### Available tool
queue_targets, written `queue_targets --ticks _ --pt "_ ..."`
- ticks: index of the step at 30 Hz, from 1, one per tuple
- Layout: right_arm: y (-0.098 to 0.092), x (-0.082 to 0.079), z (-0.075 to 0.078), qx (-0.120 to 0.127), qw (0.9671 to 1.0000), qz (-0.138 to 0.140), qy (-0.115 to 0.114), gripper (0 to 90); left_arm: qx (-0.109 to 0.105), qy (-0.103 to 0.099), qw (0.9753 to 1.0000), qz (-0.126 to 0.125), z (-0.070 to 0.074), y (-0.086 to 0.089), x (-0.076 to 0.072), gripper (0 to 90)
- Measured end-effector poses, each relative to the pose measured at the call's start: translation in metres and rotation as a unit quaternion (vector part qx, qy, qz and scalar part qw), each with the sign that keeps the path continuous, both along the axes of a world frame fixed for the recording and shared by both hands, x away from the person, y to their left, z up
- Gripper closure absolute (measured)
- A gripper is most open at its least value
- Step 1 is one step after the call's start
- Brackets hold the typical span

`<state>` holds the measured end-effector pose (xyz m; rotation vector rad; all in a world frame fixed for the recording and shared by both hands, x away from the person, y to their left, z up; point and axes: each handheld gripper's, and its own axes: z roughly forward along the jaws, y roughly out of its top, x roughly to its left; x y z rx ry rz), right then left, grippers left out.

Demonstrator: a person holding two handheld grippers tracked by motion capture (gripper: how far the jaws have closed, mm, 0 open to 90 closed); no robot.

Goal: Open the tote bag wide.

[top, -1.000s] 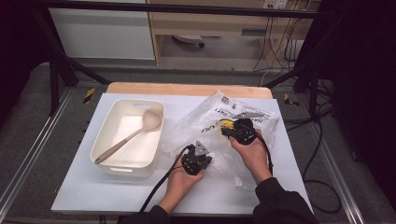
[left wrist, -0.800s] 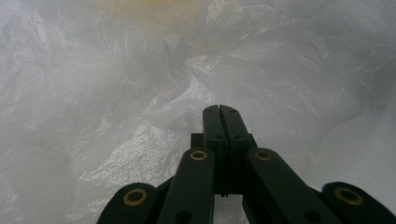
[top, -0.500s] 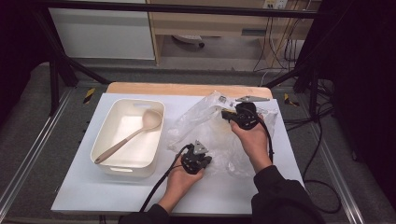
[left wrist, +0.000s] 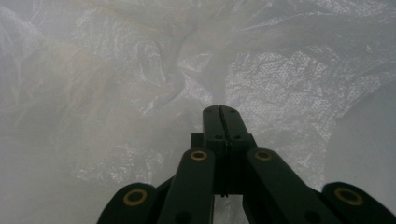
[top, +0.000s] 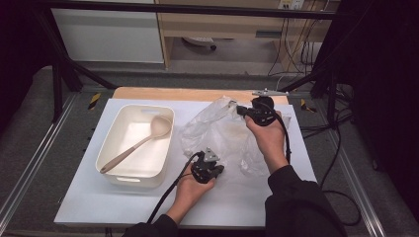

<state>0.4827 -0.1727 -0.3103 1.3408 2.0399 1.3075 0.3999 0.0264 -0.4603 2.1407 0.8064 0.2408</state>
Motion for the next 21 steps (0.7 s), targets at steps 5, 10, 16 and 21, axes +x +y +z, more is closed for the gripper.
queue_targets --ticks 5,10,16,21 --pt "0.0 0.005 0.004 0.004 1.0 -0.005 0.001 90.0 0.011 -0.011 0.9999 -0.003 0.001 -0.001 -0.002 90.0" --pt "0.004 0.008 0.011 0.003 1.0 -0.005 -0.003 90.0 0.012 -0.014 0.9998 -0.004 0.0 -0.002 -0.002 90.0" --pt "0.007 0.009 0.024 -0.002 0.9999 -0.003 -0.014 90.0 0.016 -0.015 0.9997 -0.007 0.001 -0.003 -0.001 90.0" --pt "0.006 0.009 0.039 -0.004 0.9997 -0.006 -0.025 90.0 0.016 -0.013 0.9998 -0.008 0.002 -0.003 -0.001 90.0"
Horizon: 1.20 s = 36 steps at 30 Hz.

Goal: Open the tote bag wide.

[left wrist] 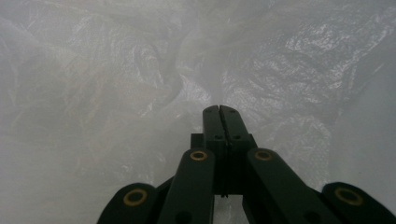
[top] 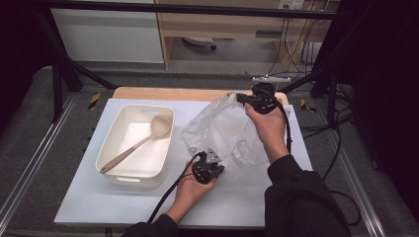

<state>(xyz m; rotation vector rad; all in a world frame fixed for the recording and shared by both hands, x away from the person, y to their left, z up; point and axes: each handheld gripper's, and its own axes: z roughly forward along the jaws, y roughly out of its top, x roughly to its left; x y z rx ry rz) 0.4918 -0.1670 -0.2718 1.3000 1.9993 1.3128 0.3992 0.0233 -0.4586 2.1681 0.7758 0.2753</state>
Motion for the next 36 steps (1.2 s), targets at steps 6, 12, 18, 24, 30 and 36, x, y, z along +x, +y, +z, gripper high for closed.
queue_targets --ticks 6,12,18,24,30,36 --pt "-0.003 -0.001 0.013 -0.004 0.9999 -0.002 -0.009 90.0 0.004 0.003 1.0 -0.006 0.001 0.0 0.002 90.0" --pt "-0.009 -0.003 0.025 -0.006 0.9998 -0.008 -0.017 90.0 0.006 0.011 0.9999 -0.002 0.002 0.0 0.003 90.0" --pt "-0.009 -0.006 0.02 -0.019 0.9997 -0.007 -0.012 90.0 0.0 0.028 0.9995 -0.017 0.003 0.002 0.009 90.0" --pt "-0.003 -0.009 0.002 -0.033 0.9995 -0.001 0.003 90.0 0.014 0.025 0.9993 -0.025 0.006 0.0 0.01 90.0" --pt "-0.003 -0.011 -0.003 -0.034 0.9994 0.001 0.007 90.0 0.022 0.024 0.9991 -0.029 0.007 -0.001 0.01 90.0" --pt "-0.002 -0.013 -0.001 -0.036 0.9993 0.003 0.008 90.0 0.029 0.016 0.9991 -0.026 0.009 -0.001 0.007 90.0"
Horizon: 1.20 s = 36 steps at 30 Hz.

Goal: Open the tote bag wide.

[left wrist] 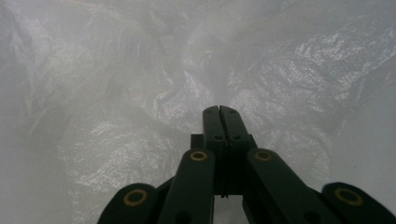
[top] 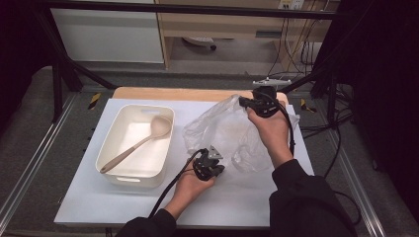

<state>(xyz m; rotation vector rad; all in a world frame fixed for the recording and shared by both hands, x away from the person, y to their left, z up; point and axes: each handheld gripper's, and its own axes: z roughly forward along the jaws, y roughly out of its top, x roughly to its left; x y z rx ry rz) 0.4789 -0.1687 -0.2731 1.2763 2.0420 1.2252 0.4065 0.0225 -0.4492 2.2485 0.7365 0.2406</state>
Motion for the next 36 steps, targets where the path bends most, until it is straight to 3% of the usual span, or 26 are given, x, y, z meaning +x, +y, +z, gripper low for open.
queue_targets --ticks 5,10,17,23,30,36 --pt "0.001 -0.001 -0.001 -0.005 1.0 0.003 0.001 90.0 -0.027 -0.014 0.9995 0.003 0.015 0.001 -0.009 90.0" --pt "0.002 -0.002 -0.004 -0.004 1.0 0.005 0.003 90.0 -0.046 -0.026 0.9986 -0.009 0.033 0.002 -0.023 90.0" --pt "0.004 -0.001 -0.005 -0.004 1.0 0.005 0.007 90.0 -0.062 -0.038 0.9972 -0.021 0.065 0.008 -0.034 90.0" --pt "0.005 0.0 -0.006 -0.002 0.9999 0.007 0.008 90.0 -0.074 -0.031 0.9967 -0.016 0.082 0.018 -0.031 90.0" --pt "0.005 0.001 -0.008 0.0 0.9999 0.007 0.012 90.0 -0.071 -0.055 0.9959 0.008 0.099 0.036 -0.022 90.0" --pt "0.004 0.001 -0.008 -0.003 0.9999 0.009 0.012 90.0 -0.075 -0.082 0.993 0.041 0.122 0.058 -0.015 74.5"
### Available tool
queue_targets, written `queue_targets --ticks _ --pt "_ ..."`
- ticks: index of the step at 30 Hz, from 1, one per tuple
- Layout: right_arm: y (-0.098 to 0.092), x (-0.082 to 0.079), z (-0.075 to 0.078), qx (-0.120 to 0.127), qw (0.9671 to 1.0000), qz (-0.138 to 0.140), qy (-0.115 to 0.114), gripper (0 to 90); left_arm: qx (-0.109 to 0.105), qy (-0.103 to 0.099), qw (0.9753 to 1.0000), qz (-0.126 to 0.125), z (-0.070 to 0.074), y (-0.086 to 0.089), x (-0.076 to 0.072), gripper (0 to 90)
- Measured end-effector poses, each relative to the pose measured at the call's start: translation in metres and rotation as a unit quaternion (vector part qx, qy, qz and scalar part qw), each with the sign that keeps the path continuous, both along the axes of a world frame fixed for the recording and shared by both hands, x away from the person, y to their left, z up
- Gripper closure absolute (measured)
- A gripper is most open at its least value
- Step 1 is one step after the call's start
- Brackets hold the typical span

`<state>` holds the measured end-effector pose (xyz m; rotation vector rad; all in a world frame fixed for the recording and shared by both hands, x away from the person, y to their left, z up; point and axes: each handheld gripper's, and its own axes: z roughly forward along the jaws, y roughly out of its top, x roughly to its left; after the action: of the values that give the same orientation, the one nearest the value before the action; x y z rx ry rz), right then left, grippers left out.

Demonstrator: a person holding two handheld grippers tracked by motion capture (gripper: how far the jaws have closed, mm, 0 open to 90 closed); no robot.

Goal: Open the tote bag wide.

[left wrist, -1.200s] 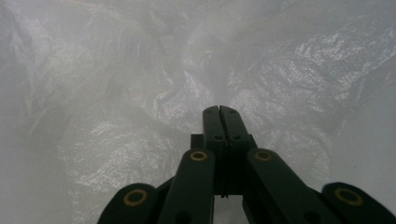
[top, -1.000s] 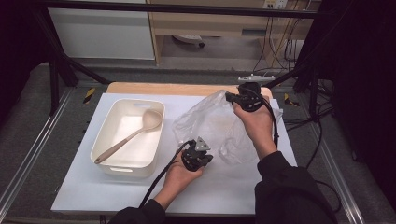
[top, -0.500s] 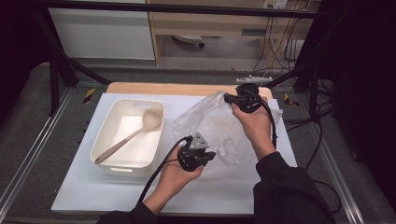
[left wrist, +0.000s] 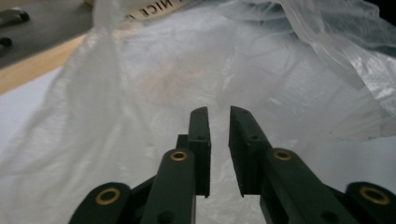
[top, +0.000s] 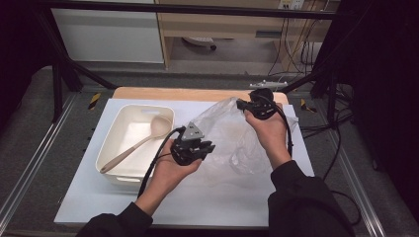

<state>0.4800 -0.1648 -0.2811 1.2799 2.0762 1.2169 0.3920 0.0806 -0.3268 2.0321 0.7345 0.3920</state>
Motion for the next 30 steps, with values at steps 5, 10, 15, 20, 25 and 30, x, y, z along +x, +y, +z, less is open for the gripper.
queue_targets --ticks 5,10,15,20,25,30 --pt "0.0 0.0 0.0 0.001 1.0 0.001 0.003 90.0 -0.008 -0.023 0.9991 0.034 0.016 0.022 0.005 58.0" --pt "0.0 0.0 0.0 0.003 1.0 0.003 0.005 90.0 -0.021 -0.018 0.9977 0.061 0.026 0.047 0.012 36.0" --pt "0.0 -0.001 0.0 0.003 1.0 0.004 0.005 90.0 -0.015 -0.019 0.996 0.086 0.032 0.075 0.018 23.7" --pt "0.001 0.0 0.0 0.004 0.9999 0.007 0.007 90.0 -0.014 -0.024 0.9936 0.109 0.037 0.095 0.022 12.5" --pt "0.002 0.0 0.0 0.003 0.9999 0.012 0.008 90.0 -0.018 -0.034 0.9924 0.117 0.041 0.109 0.023 8.9" --pt "0.001 -0.001 0.0 0.004 0.9999 0.014 0.007 90.0 -0.006 -0.033 0.9919 0.123 0.043 0.122 0.024 7.5"
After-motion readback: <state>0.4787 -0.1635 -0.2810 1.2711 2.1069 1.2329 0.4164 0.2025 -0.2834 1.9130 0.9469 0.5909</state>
